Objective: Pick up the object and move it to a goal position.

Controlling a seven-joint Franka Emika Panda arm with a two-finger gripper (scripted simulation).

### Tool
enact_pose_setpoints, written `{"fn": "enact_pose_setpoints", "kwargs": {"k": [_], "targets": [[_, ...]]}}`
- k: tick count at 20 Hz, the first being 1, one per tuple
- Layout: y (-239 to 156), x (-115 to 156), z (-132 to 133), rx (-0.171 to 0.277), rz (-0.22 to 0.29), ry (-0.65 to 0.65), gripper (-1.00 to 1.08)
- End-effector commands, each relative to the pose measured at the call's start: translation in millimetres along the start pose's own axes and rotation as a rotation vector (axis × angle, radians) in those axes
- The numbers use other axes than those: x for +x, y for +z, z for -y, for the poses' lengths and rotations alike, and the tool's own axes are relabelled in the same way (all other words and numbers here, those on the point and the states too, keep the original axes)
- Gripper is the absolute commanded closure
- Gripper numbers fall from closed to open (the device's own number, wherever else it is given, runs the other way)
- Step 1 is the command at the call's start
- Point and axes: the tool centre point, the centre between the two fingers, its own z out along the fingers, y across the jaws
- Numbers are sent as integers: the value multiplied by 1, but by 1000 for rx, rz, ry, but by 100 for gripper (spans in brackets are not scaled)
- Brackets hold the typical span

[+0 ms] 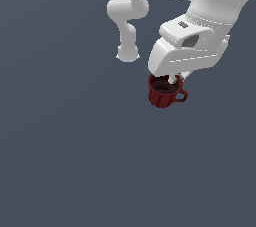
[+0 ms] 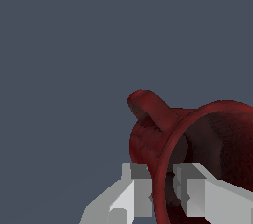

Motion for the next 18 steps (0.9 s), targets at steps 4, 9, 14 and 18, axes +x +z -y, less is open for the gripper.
{"fn": "enact_pose_setpoints", "kwargs": {"k": [4,9,14,18], "targets": [[-47,10,12,0,-2,1,108],[-77,18,19,-1,-2,1,108],[-96,23,24,-1,-2,2,108],[-106,26,27,-1,-2,2,108]]}}
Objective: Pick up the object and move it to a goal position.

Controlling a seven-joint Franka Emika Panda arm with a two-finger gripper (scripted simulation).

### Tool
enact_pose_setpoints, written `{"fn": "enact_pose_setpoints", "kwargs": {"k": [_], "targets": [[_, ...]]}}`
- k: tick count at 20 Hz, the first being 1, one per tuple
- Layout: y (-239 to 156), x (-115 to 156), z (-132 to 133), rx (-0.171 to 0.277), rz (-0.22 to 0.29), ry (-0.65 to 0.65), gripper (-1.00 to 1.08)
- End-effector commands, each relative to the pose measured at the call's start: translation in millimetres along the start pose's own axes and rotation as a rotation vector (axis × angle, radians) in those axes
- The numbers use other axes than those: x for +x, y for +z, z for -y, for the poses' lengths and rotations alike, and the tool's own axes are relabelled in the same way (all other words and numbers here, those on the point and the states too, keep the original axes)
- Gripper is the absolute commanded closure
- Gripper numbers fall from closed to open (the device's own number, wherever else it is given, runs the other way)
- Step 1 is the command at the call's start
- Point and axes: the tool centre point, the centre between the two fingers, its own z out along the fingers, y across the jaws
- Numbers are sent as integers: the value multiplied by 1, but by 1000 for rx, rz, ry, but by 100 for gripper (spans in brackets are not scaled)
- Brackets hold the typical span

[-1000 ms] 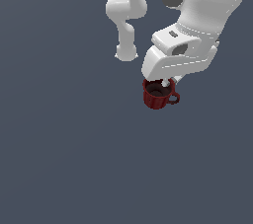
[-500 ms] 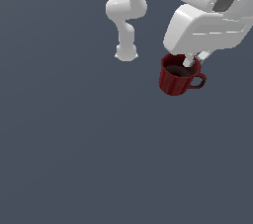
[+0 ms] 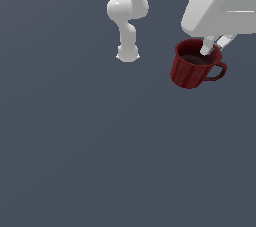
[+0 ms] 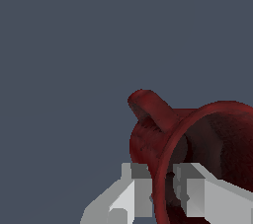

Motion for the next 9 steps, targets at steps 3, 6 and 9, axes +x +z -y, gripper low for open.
{"fn": "enact_pose_setpoints", "kwargs": {"k": [3,6,9], "targets": [[-10,2,1,-1,-3,1,108],[-12,3,2,-1,-3,1,108],[-12,4,2,-1,-3,1,108]]}}
